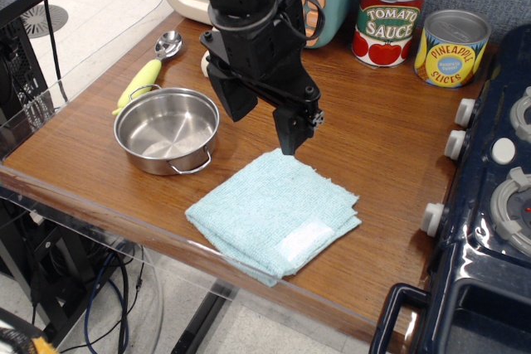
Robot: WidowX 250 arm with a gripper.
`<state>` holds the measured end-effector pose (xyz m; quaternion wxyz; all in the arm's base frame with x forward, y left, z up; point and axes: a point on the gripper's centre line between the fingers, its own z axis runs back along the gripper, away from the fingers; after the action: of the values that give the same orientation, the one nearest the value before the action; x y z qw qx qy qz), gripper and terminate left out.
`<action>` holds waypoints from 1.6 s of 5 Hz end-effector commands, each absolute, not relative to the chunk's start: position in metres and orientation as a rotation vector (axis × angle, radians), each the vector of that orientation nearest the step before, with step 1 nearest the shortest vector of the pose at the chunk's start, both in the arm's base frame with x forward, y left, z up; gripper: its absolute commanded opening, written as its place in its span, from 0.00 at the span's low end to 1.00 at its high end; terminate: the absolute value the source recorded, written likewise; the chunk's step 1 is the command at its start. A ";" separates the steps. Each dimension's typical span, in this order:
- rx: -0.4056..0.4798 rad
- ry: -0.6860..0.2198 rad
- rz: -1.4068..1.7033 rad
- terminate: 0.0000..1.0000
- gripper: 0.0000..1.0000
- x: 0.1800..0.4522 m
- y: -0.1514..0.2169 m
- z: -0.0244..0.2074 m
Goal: Place the mushroom on top of the blue rag.
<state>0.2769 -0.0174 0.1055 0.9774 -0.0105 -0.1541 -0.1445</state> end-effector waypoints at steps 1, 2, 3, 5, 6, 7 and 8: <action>-0.021 -0.310 -0.291 0.00 1.00 0.277 -0.017 0.106; -0.009 -0.296 -0.243 0.00 1.00 0.299 -0.004 0.105; 0.004 -0.294 -0.167 0.00 1.00 0.328 0.014 0.108; 0.017 -0.286 0.008 0.00 1.00 0.391 0.070 0.104; 0.021 -0.299 0.075 0.00 1.00 0.420 0.093 0.099; 0.050 -0.288 0.113 0.00 1.00 0.440 0.111 0.091; 0.082 -0.238 0.136 0.00 1.00 0.453 0.124 0.075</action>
<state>0.4477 0.1145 0.0469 0.9944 0.0349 -0.0788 0.0619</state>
